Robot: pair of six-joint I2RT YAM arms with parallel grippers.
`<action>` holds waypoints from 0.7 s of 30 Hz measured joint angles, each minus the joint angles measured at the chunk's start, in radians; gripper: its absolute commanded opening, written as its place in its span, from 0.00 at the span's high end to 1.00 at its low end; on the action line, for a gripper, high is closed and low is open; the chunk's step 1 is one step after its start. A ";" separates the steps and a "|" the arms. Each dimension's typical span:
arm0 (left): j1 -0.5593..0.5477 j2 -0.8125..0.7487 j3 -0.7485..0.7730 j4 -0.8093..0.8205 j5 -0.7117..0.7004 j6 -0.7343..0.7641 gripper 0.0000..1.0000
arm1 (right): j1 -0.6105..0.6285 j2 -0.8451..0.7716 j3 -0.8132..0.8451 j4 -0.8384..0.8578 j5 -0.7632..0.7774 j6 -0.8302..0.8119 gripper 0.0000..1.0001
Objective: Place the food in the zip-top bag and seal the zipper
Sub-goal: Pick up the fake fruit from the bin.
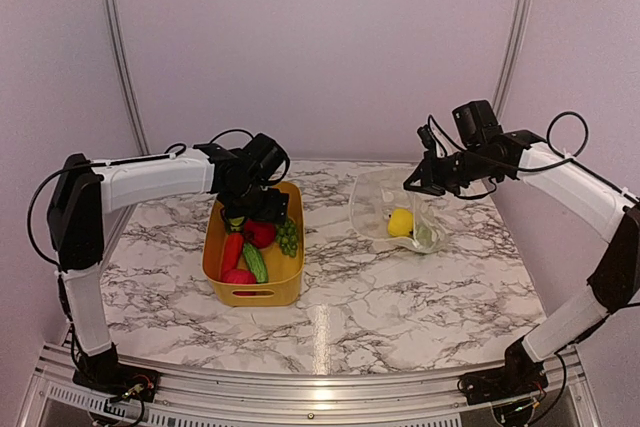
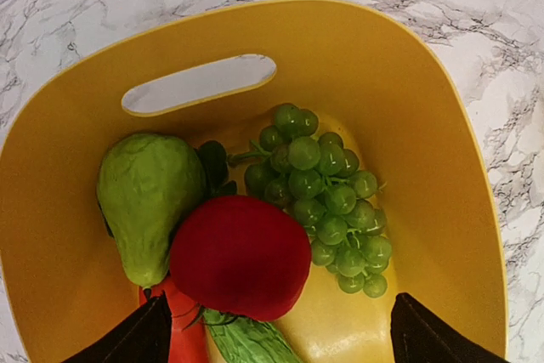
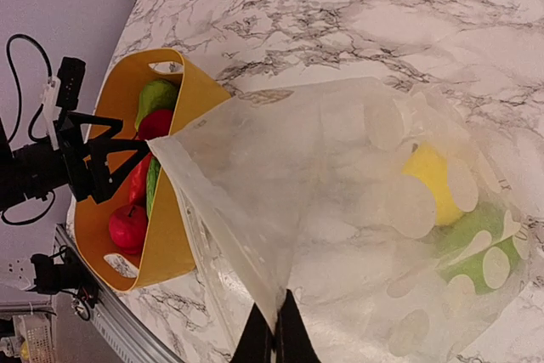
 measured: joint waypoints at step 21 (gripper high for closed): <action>0.011 0.128 0.079 -0.087 -0.090 0.367 0.10 | 0.016 0.000 0.000 0.003 0.009 0.047 1.00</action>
